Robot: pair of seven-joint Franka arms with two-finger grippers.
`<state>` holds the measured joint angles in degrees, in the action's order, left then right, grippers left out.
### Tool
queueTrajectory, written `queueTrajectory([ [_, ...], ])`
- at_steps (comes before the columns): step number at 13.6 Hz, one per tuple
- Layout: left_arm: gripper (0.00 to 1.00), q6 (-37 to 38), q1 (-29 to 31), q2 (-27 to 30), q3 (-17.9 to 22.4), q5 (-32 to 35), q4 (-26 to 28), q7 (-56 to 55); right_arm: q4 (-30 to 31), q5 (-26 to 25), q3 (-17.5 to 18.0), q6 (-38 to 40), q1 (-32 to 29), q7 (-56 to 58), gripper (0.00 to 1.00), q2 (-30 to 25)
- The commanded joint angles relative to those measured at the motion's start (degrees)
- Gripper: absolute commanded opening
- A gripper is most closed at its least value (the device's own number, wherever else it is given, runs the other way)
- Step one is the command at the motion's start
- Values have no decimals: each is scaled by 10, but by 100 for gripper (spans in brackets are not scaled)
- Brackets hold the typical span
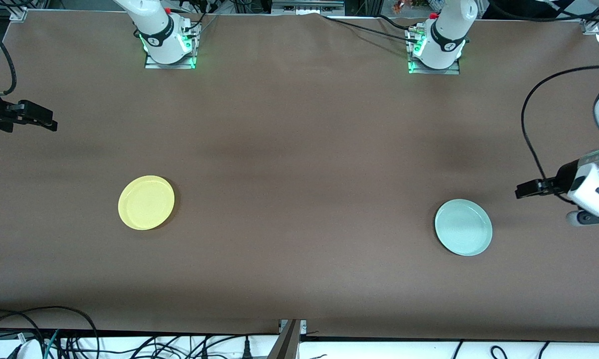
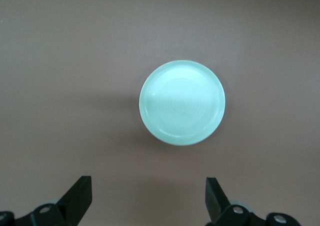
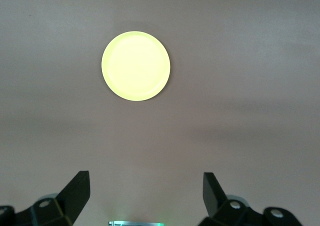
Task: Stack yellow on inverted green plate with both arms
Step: 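Move the left gripper down to the rim of the green plate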
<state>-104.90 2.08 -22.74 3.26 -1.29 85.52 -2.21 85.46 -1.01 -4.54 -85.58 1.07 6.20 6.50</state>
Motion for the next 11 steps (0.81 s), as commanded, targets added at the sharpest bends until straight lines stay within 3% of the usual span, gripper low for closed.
queueTrajectory([
  [1,100,-71,-1,-40,3,-9,35,-6,-14,8,1,3,-1,3,100,6],
  [7,100,-209,25,-167,3,-16,53,-8,-14,8,1,3,-1,2,100,6],
  [11,100,-216,23,-185,3,-16,57,-7,-14,8,0,3,-2,2,100,6],
])
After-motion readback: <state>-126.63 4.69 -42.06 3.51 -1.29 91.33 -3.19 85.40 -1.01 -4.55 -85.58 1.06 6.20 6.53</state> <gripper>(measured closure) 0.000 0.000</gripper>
